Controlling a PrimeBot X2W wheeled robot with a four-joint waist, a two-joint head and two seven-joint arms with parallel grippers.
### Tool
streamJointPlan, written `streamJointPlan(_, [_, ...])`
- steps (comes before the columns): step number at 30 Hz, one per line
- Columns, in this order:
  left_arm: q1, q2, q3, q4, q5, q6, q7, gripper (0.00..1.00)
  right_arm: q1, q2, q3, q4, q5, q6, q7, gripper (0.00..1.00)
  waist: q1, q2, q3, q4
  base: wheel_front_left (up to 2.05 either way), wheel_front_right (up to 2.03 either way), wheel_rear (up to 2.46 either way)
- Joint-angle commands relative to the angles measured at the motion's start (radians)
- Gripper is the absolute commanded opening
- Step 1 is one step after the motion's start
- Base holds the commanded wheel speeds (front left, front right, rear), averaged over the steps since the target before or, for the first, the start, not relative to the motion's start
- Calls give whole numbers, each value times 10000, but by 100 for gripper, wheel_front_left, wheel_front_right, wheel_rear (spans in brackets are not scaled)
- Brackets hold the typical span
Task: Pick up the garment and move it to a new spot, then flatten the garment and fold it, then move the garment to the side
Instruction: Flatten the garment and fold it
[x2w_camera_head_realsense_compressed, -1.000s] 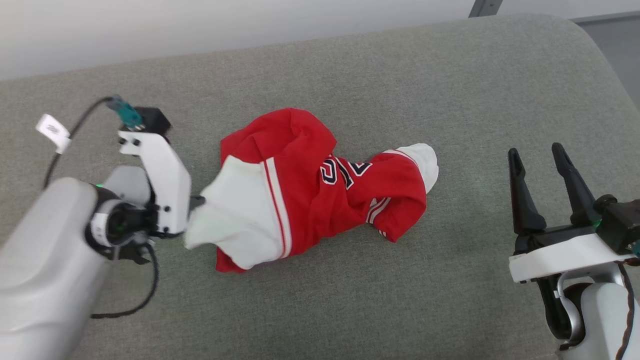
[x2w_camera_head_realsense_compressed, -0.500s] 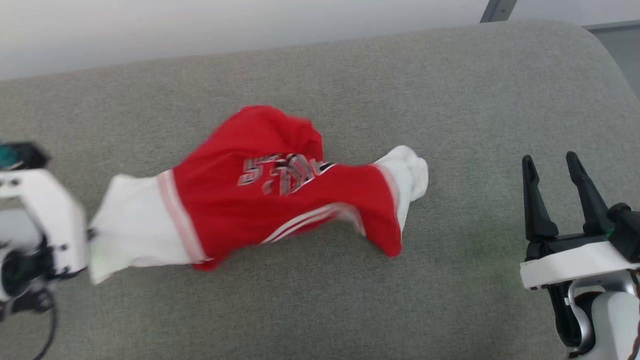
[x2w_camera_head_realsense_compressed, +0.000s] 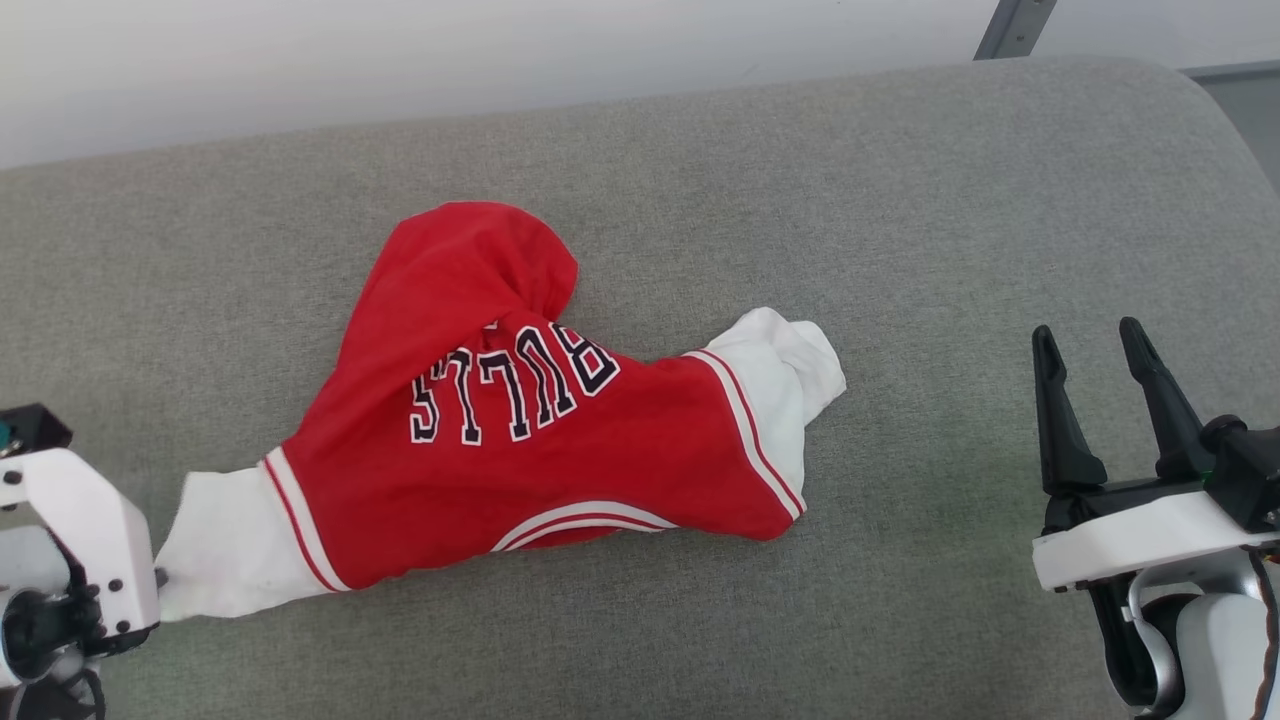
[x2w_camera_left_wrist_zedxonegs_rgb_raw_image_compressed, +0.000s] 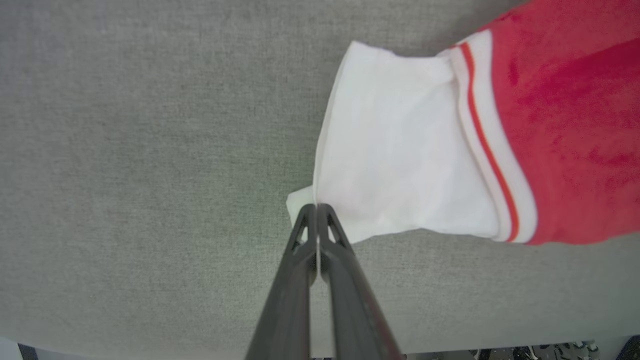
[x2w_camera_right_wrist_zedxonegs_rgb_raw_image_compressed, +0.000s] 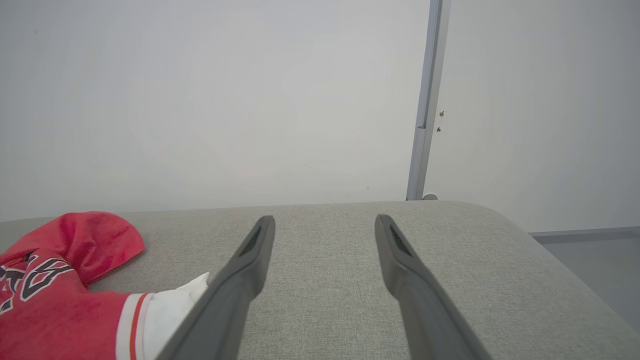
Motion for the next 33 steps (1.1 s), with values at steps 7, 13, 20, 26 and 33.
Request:
streamJointPlan(7, [-454,119,60,-651,70,-178,54,100,177,-87,-12,-130,45,0,134,100,0,0,-96,77,0,0,0])
streamJointPlan(13, [-818,242,-236,-1058,208,-140,611,100,121,-58,-6,-187,65,0,208,100,0,0,3,69,0,0,0])
streamJointPlan(20, [-704,171,-689,-541,302,73,1108,100,7,5,96,-265,59,0,258,100,0,0,264,-59,0,0,0])
streamJointPlan(26, [-673,296,-914,163,746,18,870,100,-36,-24,59,-279,90,0,307,100,0,0,412,-104,0,0,0])
streamJointPlan(33, [-996,-252,-1063,1290,805,-581,84,100,-153,-51,62,-235,134,0,340,100,0,0,540,-28,0,0,0])
